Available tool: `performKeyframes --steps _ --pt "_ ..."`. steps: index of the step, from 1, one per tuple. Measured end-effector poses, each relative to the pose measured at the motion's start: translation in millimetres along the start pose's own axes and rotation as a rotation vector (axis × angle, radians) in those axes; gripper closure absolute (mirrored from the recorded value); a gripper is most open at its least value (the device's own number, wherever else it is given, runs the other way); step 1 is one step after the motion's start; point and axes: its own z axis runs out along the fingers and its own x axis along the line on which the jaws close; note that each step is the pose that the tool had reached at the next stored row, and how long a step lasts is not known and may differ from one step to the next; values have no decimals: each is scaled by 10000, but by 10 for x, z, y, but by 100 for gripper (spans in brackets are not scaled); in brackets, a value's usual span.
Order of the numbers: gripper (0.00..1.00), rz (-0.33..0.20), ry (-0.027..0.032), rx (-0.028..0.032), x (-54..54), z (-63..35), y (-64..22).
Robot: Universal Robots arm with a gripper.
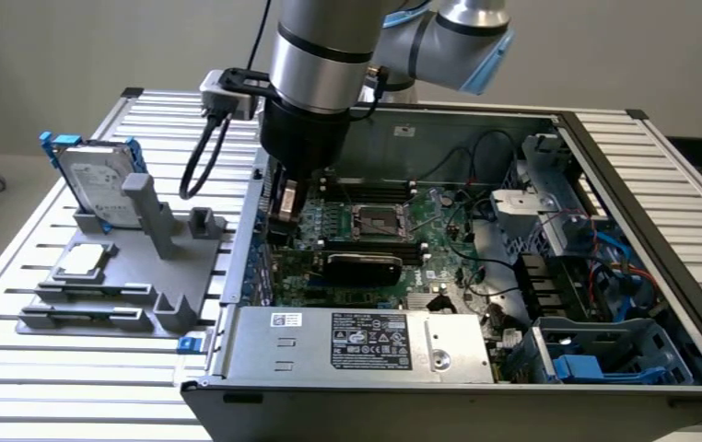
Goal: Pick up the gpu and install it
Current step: 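Press down on the gpu until it lock into place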
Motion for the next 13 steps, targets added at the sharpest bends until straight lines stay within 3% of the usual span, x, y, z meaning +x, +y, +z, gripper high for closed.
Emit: performKeyframes --steps 13 --pt "89 39 -1 -4 -18 -15 4"
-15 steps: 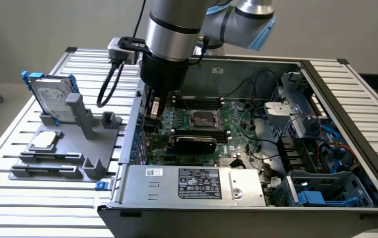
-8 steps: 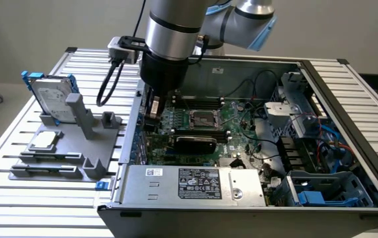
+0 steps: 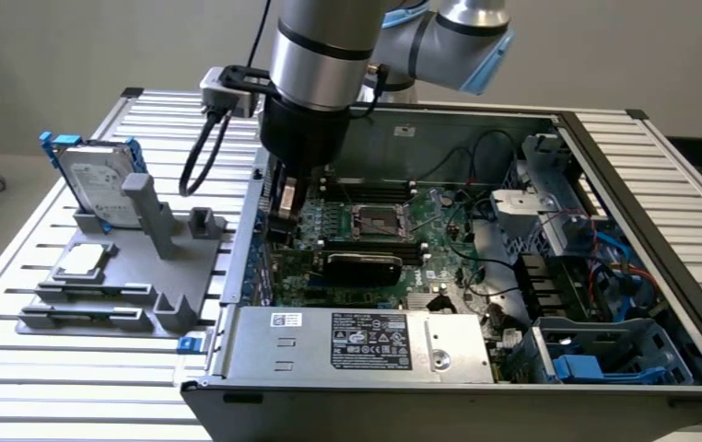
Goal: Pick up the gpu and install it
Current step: 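Press down on the gpu until it lock into place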
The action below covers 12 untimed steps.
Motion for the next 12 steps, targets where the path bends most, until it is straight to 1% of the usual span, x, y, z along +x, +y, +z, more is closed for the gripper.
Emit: performKeyframes --steps 4,12 --pt "89 0 1 0 -6 -17 5" --pt "89 12 -2 -1 -24 -20 6"
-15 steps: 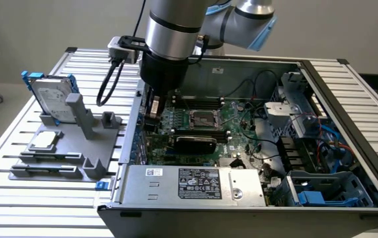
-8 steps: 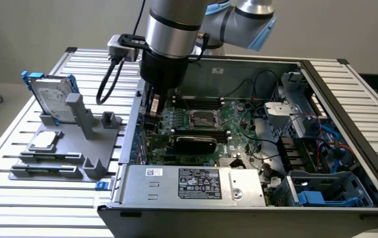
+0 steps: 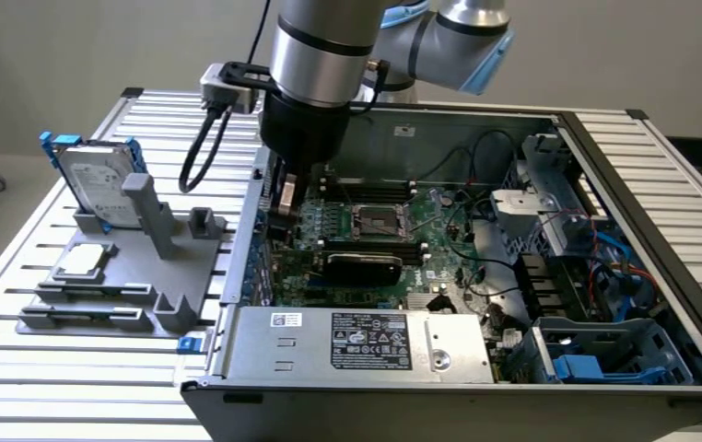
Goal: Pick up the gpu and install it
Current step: 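Press down on the gpu until it lock into place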
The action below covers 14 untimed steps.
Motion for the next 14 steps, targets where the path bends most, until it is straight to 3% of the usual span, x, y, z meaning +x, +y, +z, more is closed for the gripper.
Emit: performKeyframes --steps 5,14 --pt "89 29 -7 -3 -15 -1 0" --pt "89 45 46 -2 5 -4 -11"
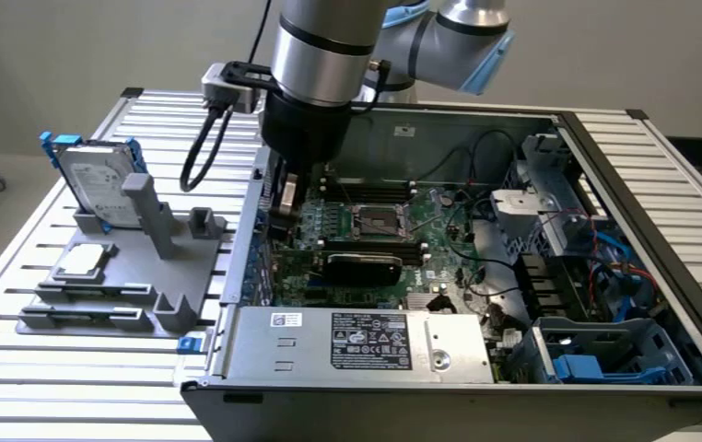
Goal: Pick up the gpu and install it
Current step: 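Press down on the gpu until it lock into place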
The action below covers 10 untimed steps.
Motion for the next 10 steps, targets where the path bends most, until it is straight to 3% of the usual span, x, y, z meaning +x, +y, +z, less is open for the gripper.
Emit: performKeyframes --steps 5,10 --pt "89 10 33 1 32 3 -1" --pt "89 60 23 -4 33 4 -2"
